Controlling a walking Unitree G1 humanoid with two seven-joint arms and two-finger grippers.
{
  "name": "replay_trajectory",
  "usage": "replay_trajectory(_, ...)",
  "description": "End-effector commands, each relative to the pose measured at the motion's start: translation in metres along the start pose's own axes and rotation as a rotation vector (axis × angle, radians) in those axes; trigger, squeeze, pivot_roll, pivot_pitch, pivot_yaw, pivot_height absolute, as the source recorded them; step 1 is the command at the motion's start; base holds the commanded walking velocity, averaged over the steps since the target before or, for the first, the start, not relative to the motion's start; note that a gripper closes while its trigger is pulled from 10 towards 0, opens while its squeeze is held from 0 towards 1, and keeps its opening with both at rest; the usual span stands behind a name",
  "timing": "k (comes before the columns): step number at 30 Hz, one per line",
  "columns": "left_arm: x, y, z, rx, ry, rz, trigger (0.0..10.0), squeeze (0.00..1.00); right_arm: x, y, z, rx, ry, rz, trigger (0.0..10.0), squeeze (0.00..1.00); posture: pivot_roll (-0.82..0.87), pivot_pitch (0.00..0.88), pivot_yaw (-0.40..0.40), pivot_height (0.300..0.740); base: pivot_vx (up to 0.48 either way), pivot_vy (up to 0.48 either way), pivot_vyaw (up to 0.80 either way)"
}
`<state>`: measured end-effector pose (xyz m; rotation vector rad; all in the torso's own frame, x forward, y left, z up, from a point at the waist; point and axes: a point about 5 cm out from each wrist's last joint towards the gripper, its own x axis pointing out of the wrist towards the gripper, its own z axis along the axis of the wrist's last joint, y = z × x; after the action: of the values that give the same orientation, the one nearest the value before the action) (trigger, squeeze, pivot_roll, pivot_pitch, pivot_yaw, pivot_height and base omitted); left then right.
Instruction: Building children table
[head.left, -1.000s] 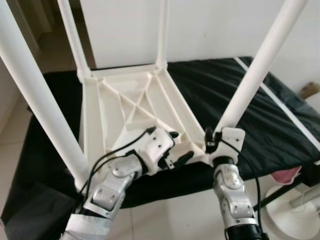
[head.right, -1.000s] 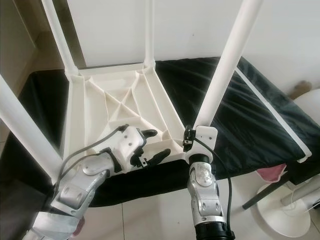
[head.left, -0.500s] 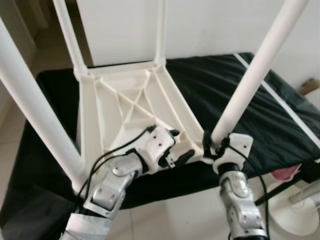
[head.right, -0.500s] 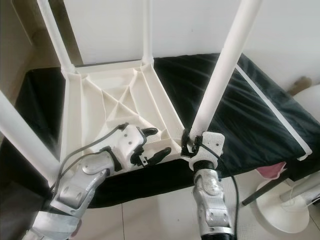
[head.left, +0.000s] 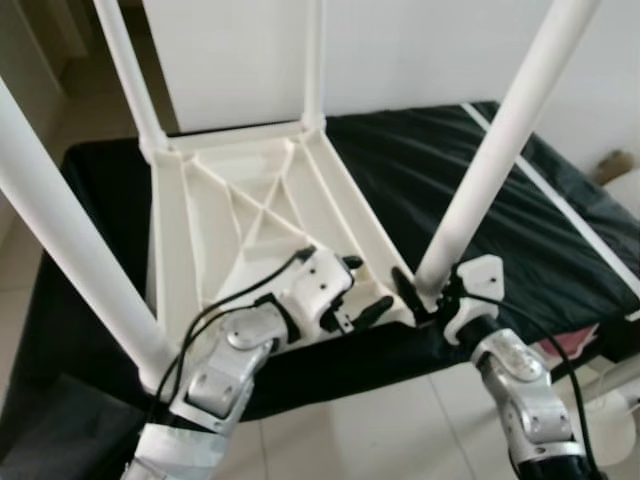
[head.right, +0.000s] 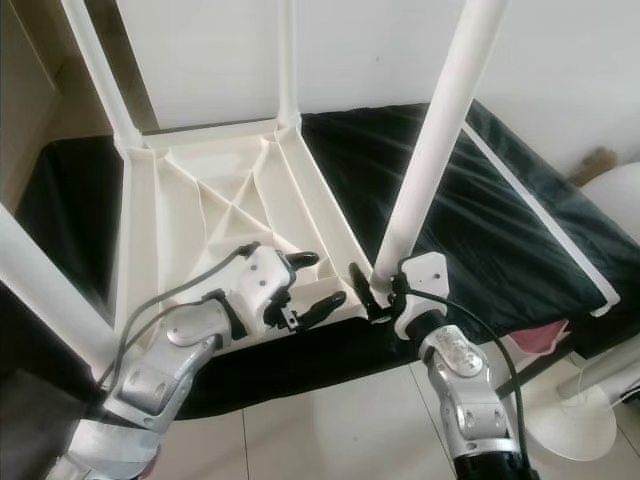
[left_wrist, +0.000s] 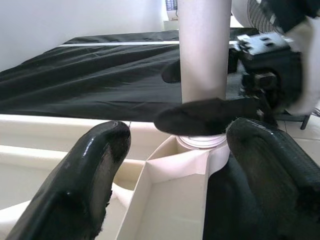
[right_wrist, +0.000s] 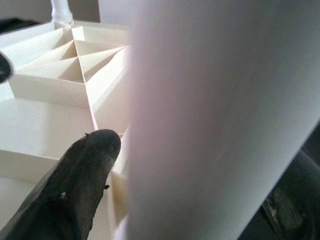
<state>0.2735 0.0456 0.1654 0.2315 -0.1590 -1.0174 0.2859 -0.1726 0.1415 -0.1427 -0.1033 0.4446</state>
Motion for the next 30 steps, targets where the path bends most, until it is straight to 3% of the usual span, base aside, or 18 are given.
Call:
replay_trajectory(1,0.001,0.0,-0.002,-0.007,0.012,0.01,10.0,0.0,0.0,0.001,-0.005,0.009,0.031,0.054,10.0,0.0,-0.05,0.04,-0.031,0.74,0.0,0.0,0.0)
replay_trajectory(3,0.001,-0.001,-0.002,-0.007,0.012,0.01,10.0,0.0,0.001,0.002,-0.006,0.006,0.045,0.09,10.0,0.0,-0.05,0.04,-0.031,0.74,0.0,0.0,0.0)
replay_trajectory(4,0.001,-0.001,-0.002,-0.008,0.011,0.011,10.0,0.0,0.001,0.002,-0.008,-0.003,0.063,0.125,2.6,0.0,-0.05,0.041,-0.036,0.74,0.0,0.0,0.0)
replay_trajectory(5,0.001,-0.001,-0.002,-0.007,0.011,0.013,10.0,0.0,0.001,0.002,-0.009,-0.012,0.073,0.15,0.0,0.0,-0.05,0.041,-0.036,0.74,0.0,0.0,0.0)
replay_trajectory(16,-0.001,0.0,-0.002,-0.009,0.009,0.028,10.0,0.0,-0.003,0.0,-0.015,-0.006,0.108,0.207,0.0,0.0,-0.04,0.036,-0.042,0.74,0.0,0.0,0.0)
replay_trajectory(17,-0.001,0.0,-0.001,-0.009,0.009,0.027,10.0,0.0,-0.003,-0.001,-0.016,-0.003,0.115,0.205,2.9,0.0,-0.04,0.036,-0.042,0.74,0.0,0.0,0.0)
replay_trajectory(18,-0.001,0.0,-0.001,-0.008,0.009,0.024,10.0,0.0,-0.004,-0.002,-0.017,0.003,0.123,0.194,10.0,0.0,-0.04,0.031,-0.038,0.74,0.0,0.0,0.0)
replay_trajectory(27,0.001,0.0,0.0,0.004,0.006,0.002,10.0,0.0,-0.01,-0.004,-0.018,0.047,0.122,0.054,10.0,0.0,-0.05,0.021,-0.028,0.74,0.0,0.0,0.0)
replay_trajectory(30,0.002,-0.002,0.0,0.003,0.004,-0.01,10.0,0.0,-0.012,-0.001,-0.023,0.057,0.146,-0.08,10.0,0.0,-0.07,0.017,-0.025,0.74,0.0,0.0,0.0)
